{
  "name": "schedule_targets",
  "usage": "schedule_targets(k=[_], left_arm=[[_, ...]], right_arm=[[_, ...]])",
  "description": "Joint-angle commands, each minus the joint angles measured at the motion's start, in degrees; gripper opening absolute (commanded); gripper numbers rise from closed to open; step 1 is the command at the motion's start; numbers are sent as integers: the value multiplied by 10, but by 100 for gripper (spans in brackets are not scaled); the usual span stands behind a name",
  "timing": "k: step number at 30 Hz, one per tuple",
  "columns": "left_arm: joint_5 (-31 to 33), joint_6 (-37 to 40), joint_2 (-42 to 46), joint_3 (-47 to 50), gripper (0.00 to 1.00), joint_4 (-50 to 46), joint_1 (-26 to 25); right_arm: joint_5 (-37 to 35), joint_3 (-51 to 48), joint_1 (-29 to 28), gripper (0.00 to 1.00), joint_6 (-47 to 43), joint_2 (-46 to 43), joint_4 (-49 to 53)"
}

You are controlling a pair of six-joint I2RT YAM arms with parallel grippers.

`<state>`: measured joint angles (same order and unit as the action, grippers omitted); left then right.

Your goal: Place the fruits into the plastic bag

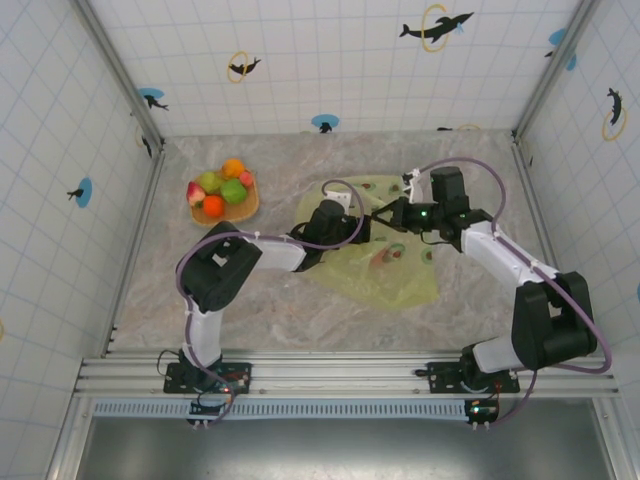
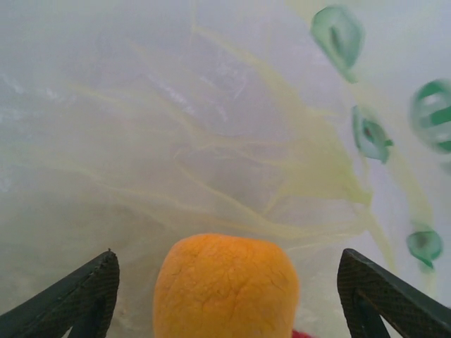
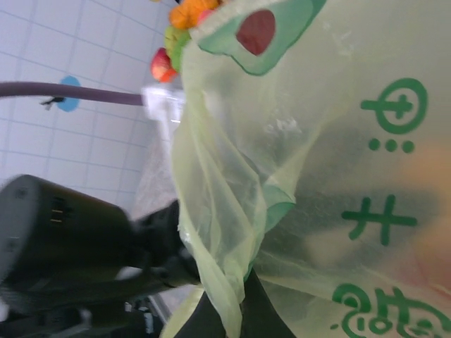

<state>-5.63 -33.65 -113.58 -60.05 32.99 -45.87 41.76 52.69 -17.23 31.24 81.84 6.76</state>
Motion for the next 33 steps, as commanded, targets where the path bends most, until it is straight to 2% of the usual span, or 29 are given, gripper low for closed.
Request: schedule_targets(k=[1,7,13,20,25,30,33], left_arm=[[-21,28,46,-2,87,-20,3],[-32,61,115,19,88,-96,6],[-60,105,216,60,86,-235,7],[-39,88,361,157,88,-347,10],[-4,11,432,251,89,-346,22],[-10,-51,375,259,87,-283,28],[-24,-70,323,243,76,-222,28]], right_arm=[[-17,29,6,0,-70,13,72],[-36,44,17,0,-101,18,98],[-51,75,23,0,-131,38,127],[-53,77,23,0,-120,51,110],[-53,80,20,0,-115,58,107],[-57,85,17,0,-114,56,106],[-59,87,16,0,-114,55,107]])
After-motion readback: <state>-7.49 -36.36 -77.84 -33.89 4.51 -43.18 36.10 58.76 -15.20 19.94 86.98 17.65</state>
